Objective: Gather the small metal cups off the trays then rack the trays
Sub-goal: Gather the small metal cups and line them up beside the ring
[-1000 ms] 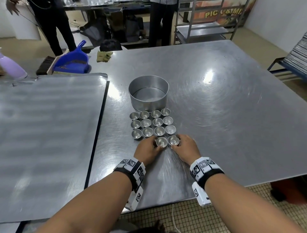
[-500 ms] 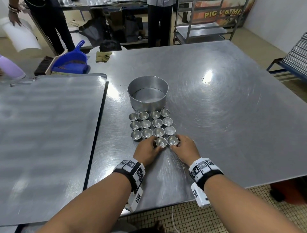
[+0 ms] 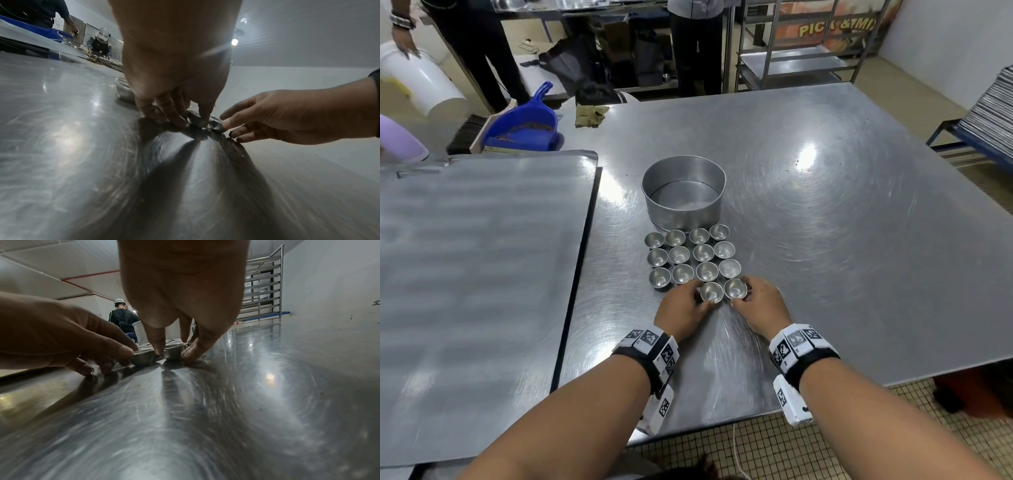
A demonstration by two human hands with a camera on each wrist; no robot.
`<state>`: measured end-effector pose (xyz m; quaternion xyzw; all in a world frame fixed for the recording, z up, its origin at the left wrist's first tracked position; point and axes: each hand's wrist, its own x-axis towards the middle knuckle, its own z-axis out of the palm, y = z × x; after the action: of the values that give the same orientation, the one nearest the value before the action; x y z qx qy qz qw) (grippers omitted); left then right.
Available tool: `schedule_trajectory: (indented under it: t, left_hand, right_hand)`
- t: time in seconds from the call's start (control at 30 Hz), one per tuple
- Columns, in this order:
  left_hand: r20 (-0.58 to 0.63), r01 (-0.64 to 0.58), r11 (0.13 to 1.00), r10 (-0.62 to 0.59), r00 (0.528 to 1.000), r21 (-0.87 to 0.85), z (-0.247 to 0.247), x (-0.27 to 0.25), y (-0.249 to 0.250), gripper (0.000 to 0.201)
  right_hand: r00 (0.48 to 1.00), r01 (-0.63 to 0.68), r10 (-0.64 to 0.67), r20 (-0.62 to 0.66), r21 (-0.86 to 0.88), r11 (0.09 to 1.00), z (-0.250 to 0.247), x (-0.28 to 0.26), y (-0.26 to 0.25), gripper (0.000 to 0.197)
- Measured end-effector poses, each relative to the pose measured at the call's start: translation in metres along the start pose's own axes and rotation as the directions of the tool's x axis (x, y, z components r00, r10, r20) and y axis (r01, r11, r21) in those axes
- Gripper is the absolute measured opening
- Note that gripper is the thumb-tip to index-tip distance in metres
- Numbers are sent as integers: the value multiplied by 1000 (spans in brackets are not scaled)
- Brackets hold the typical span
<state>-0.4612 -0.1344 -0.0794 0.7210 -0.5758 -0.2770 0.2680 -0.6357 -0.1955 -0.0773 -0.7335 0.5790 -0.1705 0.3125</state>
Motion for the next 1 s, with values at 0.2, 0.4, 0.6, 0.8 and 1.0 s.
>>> schedule_trajectory:
  t: [0.2, 0.4, 0.6, 0.8, 1.0]
  left_hand:
    - [6, 26, 1000, -26, 1000, 1, -2, -1, -2, 43]
    - [-18, 83, 997, -83, 996, -5, -22, -14, -11, 51]
    - [-81, 150, 987, -146, 986, 54, -83, -41, -40, 47]
    - [-246, 289, 955, -266, 932, 63, -171, -88, -94, 44]
    - [-419, 412, 911, -375, 827, -1, -266, -163, -166, 44]
  right_hand:
    - [998, -56, 56, -3, 5, 998, -4, -4, 2, 46]
    - [994, -75, 72, -85, -32, 997, -4, -3, -19, 39]
    - [996, 85, -85, -23, -12, 996, 31, 6, -89, 29]
    - [936, 316, -317, 155, 31, 948, 90, 0, -189, 31]
    - [825, 494, -487, 287, 55, 868, 168, -28, -307, 35]
